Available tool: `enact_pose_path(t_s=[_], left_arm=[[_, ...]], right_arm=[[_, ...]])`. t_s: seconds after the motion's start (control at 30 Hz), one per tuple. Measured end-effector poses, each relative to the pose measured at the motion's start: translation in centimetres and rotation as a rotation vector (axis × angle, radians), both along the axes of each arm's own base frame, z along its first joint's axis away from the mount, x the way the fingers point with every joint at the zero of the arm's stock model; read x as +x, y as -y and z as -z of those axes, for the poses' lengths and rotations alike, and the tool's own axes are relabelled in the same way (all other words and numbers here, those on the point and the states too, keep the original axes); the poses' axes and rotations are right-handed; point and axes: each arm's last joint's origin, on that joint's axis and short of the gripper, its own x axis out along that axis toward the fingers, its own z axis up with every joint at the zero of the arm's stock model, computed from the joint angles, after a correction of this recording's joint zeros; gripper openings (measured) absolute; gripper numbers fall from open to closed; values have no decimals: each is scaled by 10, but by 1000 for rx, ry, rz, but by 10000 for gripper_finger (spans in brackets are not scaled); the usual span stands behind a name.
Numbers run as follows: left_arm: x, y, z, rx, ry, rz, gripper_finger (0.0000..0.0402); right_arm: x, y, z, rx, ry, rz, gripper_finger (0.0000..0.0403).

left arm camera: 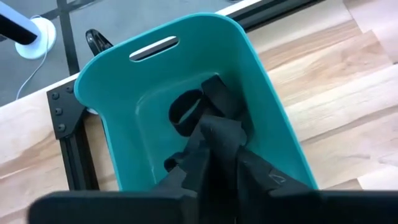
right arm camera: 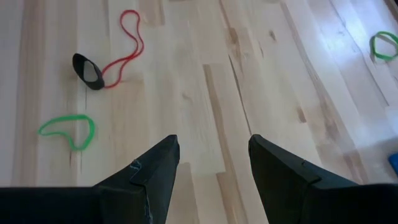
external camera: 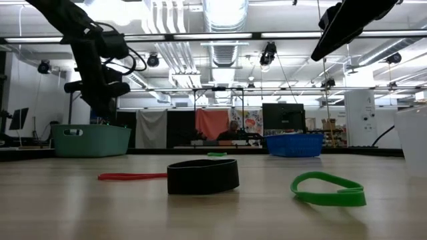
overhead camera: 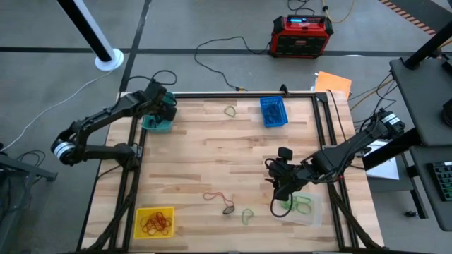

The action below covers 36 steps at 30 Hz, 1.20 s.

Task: Sort rubber bands into baskets
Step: Put the thick black rubber band into the light blue bin, then put the green rubber band into the transparent bin

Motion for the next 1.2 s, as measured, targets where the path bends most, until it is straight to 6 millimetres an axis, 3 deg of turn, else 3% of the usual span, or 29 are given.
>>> enact_pose_path(t_s=[0.3, 0.53, 0.7, 0.9, 1.03, 1.2], left_arm=[[1, -1, 3, -7, -17, 11, 122], [13, 14, -4, 2, 58, 127, 153], [38, 46, -12, 83, 163, 317, 155], [66, 105, -12, 187, 344, 631, 155], [72, 138, -9, 253, 382, 755, 155], [69, 160, -17, 294, 406, 797, 155]], right_arm=[[1, -1, -1, 18, 17, 13, 189], [5, 0, -3, 39, 55, 27, 189], [10, 10, -3, 56, 71, 105, 189], [18, 33, -4, 60, 82, 200, 189], [26, 62, -4, 64, 84, 296, 189], [38, 99, -7, 81, 127, 323, 189]])
